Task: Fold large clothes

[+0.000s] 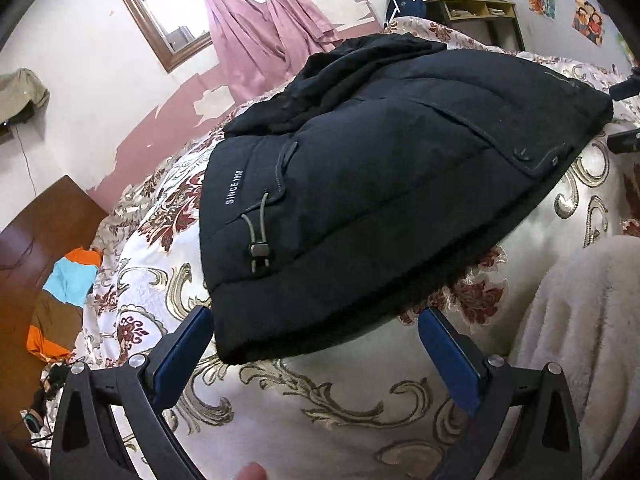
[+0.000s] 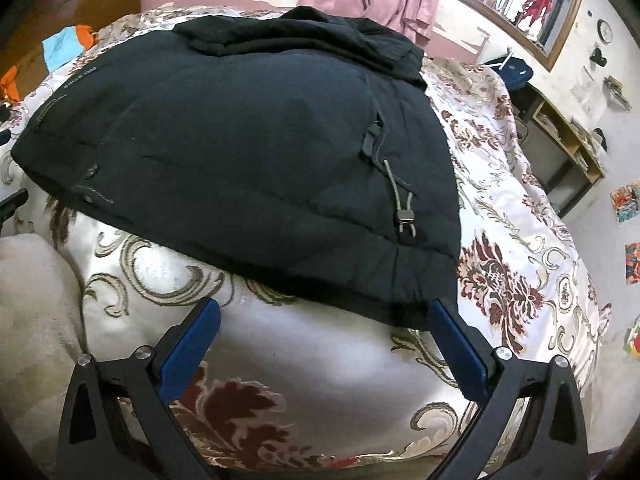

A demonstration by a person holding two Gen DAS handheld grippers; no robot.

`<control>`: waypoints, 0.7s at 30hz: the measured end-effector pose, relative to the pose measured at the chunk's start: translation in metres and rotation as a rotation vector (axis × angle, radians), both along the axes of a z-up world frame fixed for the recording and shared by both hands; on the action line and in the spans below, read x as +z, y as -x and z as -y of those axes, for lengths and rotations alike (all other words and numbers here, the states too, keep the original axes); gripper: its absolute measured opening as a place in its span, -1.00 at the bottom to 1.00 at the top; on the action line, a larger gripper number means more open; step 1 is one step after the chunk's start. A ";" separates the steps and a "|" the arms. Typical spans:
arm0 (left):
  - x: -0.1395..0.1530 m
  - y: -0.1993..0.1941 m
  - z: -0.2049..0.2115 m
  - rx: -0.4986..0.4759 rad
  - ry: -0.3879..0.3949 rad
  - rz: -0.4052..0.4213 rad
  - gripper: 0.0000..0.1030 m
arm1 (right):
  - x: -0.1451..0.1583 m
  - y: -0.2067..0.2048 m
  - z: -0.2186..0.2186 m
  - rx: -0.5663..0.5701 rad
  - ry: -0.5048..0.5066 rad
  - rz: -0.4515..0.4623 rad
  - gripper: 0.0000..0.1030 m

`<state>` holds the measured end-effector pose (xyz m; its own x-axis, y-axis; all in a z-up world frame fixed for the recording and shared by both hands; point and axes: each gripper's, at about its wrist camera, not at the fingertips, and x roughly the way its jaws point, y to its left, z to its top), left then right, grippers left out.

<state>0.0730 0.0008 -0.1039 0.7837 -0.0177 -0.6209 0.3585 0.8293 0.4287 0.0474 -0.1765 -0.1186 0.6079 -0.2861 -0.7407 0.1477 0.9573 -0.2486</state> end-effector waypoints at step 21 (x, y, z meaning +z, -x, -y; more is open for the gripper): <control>-0.015 -0.008 -0.007 0.009 -0.059 -0.030 1.00 | 0.003 -0.006 0.010 0.051 -0.020 0.069 0.97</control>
<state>0.0811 0.0079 -0.1189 0.7649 0.0262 -0.6436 0.3648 0.8059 0.4663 0.0534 -0.1865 -0.1153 0.6709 -0.2393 -0.7018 0.1150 0.9686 -0.2203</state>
